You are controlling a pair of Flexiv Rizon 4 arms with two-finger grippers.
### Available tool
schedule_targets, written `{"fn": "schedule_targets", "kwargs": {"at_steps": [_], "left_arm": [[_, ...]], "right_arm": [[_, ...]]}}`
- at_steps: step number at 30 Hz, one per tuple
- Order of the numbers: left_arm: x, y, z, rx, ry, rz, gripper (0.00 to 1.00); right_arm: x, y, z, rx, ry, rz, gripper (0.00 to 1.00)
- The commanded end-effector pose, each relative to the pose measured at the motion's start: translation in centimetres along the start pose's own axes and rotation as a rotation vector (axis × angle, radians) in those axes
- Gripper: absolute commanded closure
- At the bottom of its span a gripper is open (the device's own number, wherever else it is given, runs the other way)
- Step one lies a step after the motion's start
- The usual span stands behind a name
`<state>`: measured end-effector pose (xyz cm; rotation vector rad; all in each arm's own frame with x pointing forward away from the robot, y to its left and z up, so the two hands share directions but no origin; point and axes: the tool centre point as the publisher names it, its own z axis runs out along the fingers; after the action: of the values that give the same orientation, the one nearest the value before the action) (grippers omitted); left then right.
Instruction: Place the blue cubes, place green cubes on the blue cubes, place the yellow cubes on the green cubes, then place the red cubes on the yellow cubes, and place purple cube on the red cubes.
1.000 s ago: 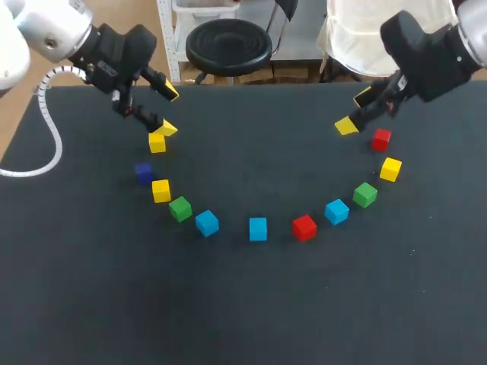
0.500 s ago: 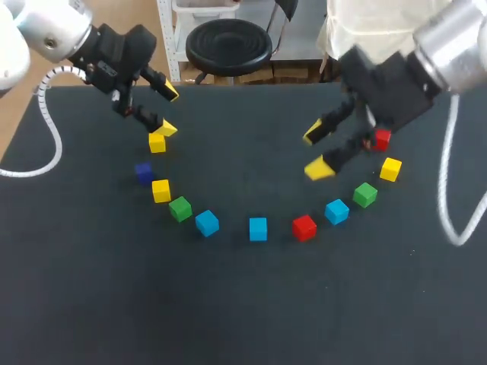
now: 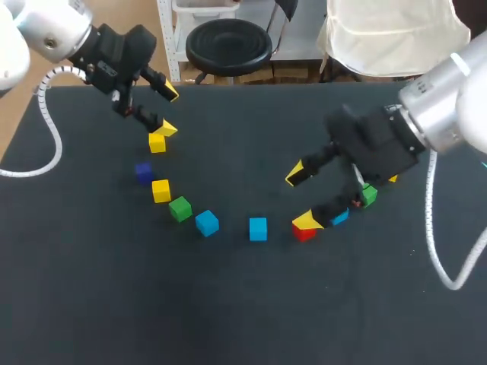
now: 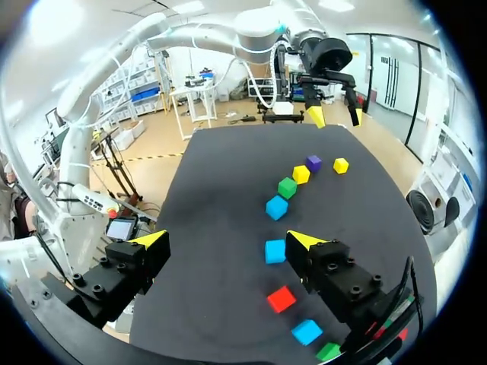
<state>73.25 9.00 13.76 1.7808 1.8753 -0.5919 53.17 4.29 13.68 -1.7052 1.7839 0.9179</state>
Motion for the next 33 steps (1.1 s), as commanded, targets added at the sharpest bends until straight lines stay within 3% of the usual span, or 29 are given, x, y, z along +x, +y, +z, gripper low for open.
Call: {"fn": "schedule_targets", "kwargs": {"at_steps": [1, 6, 9, 12, 16, 25, 33], "left_arm": [[-0.1, 0.0, 0.0, 0.0, 0.004, -0.002, 0.0], [-0.1, 0.0, 0.0, 0.0, 0.004, -0.002, 0.0], [-0.1, 0.0, 0.0, 0.0, 0.004, -0.002, 0.0], [-0.1, 0.0, 0.0, 0.0, 0.004, -0.002, 0.0], [-0.1, 0.0, 0.0, 0.0, 0.004, -0.002, 0.0], [-0.1, 0.0, 0.0, 0.0, 0.004, -0.002, 0.0], [-0.1, 0.0, 0.0, 0.0, 0.004, -0.002, 0.0]], "right_arm": [[-0.1, -0.3, 0.1, -0.007, 0.0, 0.001, 0.0], [-0.4, -0.4, 0.5, -0.023, 0.019, -0.011, 0.0], [-1.0, -0.7, 2.7, -0.074, 0.126, 0.004, 0.0], [-0.6, -1.3, 4.7, -0.123, 0.114, -0.012, 0.0], [-0.3, -2.4, 7.4, -0.181, 0.183, -0.007, 0.0], [2.8, -2.3, 8.1, -0.109, 0.183, 0.072, 0.0], [4.8, -2.5, 7.0, -0.069, 0.134, 0.01, 0.0]]}}
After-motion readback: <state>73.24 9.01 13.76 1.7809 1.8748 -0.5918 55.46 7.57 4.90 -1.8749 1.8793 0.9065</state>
